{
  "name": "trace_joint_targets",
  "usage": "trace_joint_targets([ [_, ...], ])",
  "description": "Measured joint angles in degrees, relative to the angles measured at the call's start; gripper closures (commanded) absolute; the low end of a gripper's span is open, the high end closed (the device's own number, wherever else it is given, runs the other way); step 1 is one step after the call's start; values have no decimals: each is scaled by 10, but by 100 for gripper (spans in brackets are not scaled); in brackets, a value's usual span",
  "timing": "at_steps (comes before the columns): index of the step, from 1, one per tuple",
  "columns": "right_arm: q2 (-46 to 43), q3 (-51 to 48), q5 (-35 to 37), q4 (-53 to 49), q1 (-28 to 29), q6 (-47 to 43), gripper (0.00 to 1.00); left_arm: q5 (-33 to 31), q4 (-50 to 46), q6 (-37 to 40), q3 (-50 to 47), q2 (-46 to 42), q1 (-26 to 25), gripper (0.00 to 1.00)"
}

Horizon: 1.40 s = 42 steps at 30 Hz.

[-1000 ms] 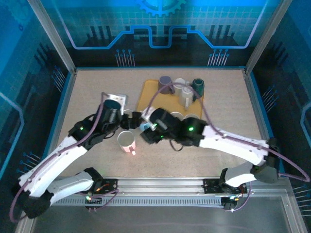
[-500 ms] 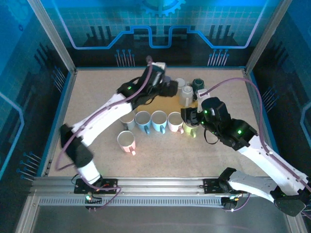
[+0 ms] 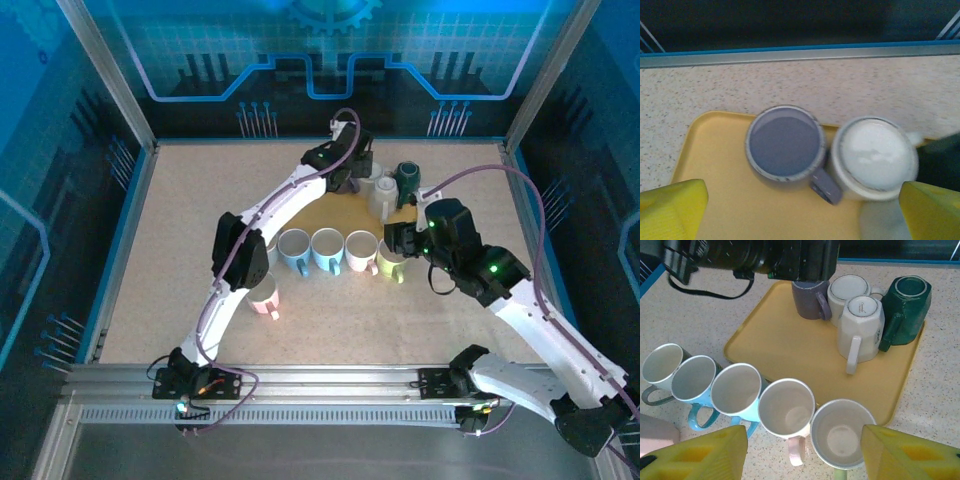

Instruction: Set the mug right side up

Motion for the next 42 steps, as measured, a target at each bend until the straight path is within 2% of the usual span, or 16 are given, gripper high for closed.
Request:
trace_joint_targets([
  [9,-2,-3,-26,0,-29,-9,37,13,48,-16,7,64,31,1],
  [21,5,-10,-50,6,-37,-10,37,60,65,-48,26,98,43,1],
  [30,5,-15,-53,10,-37,-9,37,66,61,-61,23,102,60,1],
  [35,5,-22,-62,13,-37,-3,37,57,68,-61,-30,84,68,4],
  [42,5,-32,-69,23,-37,5,36,53,59,-59,-28,85,75,1],
])
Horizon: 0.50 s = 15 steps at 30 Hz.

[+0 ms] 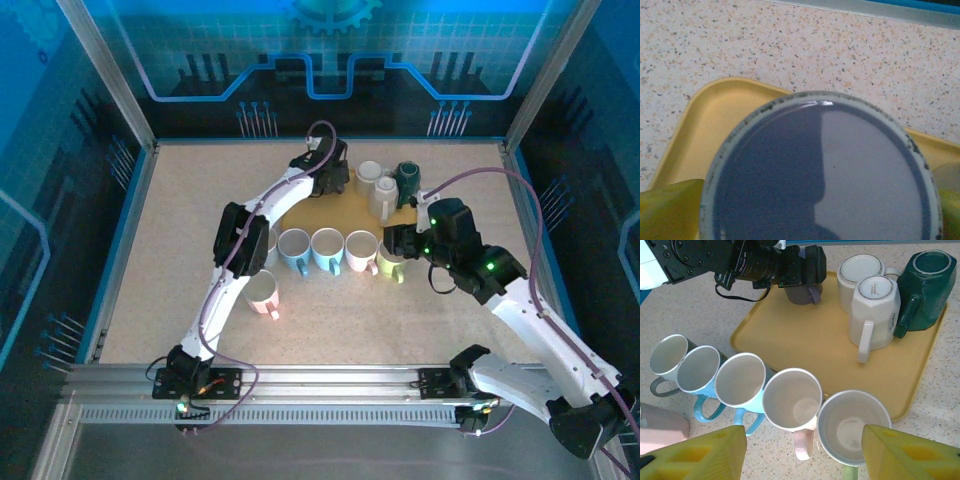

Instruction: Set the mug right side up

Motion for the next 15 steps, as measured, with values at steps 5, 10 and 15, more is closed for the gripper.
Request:
trace_joint_targets([
  [5,0,-6,-7,6,0,7,36,0,-5,-1,25,1,2,15],
  [10,4,-7,-13,8,0,11,37,3,-2,-1,27,1,6,25],
  [15,8,-2,-14,2,0,9,36,7,0,0,27,1,9,13],
])
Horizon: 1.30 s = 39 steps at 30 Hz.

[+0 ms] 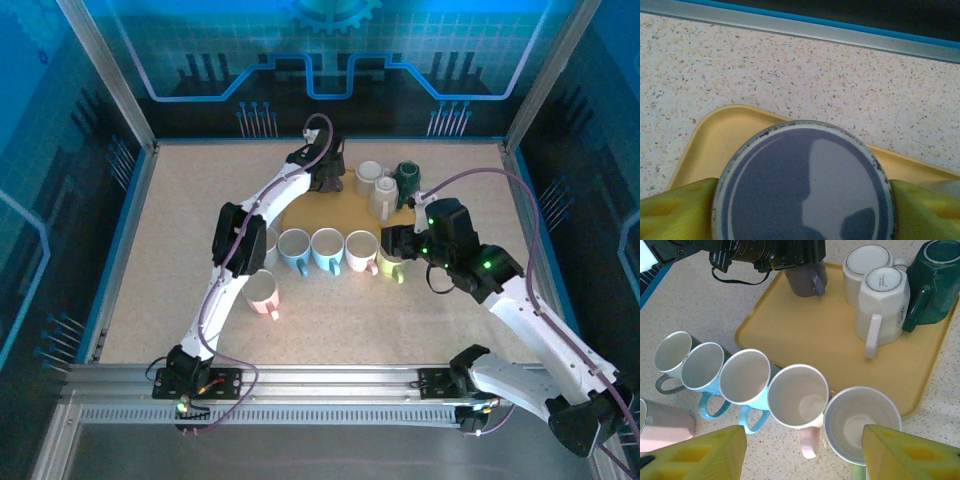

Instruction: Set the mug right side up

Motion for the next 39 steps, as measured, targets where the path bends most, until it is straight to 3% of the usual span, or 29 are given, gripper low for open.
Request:
trace_joint_targets([
  [6,-5,13,-4,-7,0,0,36,10,-12,-3,0,2,2,9],
  [15,-17,19,-3,-21,0,0,37,15,-24,-9,30,19,2,18],
  [21,-17,19,-4,-24,0,0,38,15,-30,-9,52,31,2,31],
  [27,-19,23,-17,-25,1,0,39,26,-35,-7,46,24,5,32],
  [33,-32,33,-26,-35,21,-5,39,115,-23,-58,-80,-76,28,34],
  [39,-67,35,-59,-40,30,12,39,198,87,-134,-207,-231,57,37],
])
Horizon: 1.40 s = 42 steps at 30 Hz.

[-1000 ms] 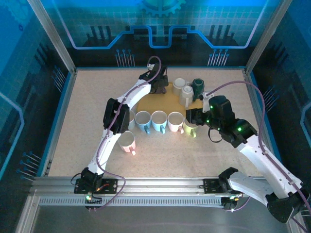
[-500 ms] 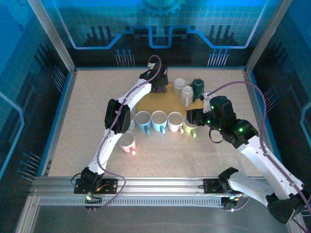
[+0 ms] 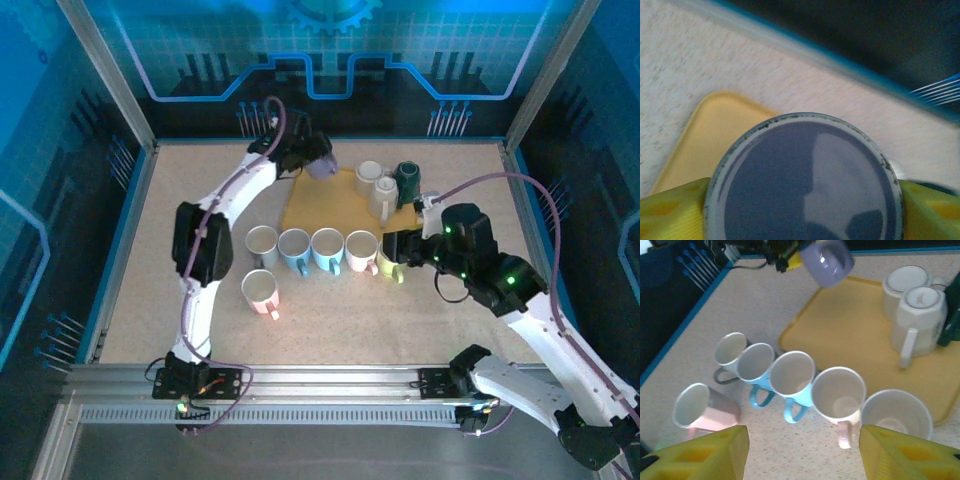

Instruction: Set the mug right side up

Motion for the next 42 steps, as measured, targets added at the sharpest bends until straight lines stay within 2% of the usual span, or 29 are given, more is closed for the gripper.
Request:
trace_joint_targets([
  [3,-18,0,-22,2,6,15,39,38,96,-34,-70,-90,1,37],
  [10,-37,-9,-102,48,16,87,38,121,394,-94,-352,-328,-5,40],
  [16,-32,-81,-181,184,29,222,39,162,603,-123,-535,-447,-7,41],
  [20,-3,-119,-217,312,46,330,38,184,696,-127,-615,-502,-12,41],
  [29,98,-103,-232,565,90,504,31,219,781,-121,-658,-574,-28,42],
  [37,153,-50,-220,675,115,535,32,231,810,-121,-674,-583,-32,43],
  [42,169,-49,-208,699,118,536,36,233,810,-121,-688,-583,-40,44],
])
